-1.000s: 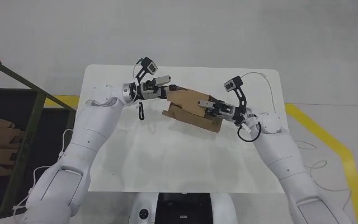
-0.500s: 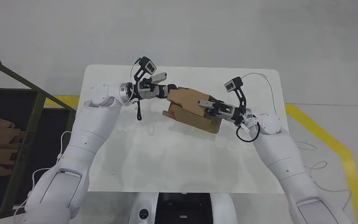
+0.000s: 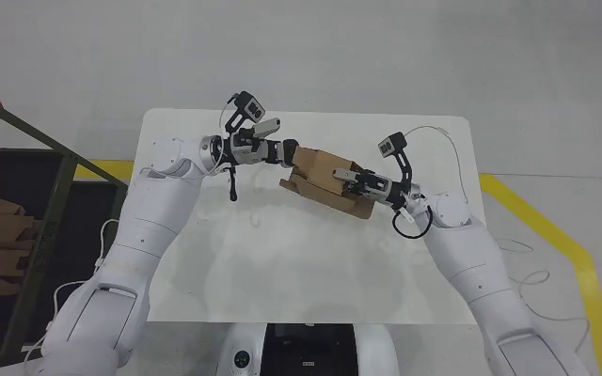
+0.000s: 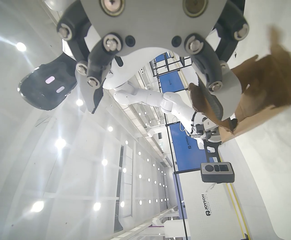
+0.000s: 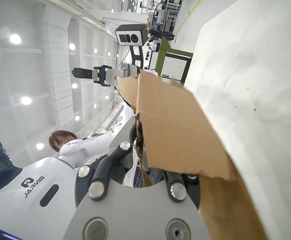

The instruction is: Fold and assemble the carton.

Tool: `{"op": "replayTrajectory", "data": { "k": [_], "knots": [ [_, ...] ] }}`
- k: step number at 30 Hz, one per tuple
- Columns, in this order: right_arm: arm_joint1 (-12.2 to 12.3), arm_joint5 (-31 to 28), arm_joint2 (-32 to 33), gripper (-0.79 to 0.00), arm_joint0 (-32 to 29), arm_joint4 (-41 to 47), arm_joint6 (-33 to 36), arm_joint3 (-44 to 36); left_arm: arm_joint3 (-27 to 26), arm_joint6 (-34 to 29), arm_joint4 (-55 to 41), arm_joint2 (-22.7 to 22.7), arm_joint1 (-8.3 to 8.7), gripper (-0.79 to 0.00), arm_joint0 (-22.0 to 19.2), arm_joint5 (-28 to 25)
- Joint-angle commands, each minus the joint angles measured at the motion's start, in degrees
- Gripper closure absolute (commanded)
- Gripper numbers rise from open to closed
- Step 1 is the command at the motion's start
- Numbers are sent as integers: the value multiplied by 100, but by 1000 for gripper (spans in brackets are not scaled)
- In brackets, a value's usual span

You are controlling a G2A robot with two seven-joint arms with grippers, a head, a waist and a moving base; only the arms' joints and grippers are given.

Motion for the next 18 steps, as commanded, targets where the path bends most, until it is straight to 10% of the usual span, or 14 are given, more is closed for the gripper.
{"op": "replayTrajectory", "data": {
  "k": [1,18],
  "knots": [
    [-3,1,-20,0,7,-50,0,4,5,1,-13,16,-8,-785,-12,7],
    [-86,7,-235,0,33,-148,-192,-88,296,-190,-282,387,-170,-785,-219,10]
  ]
}}
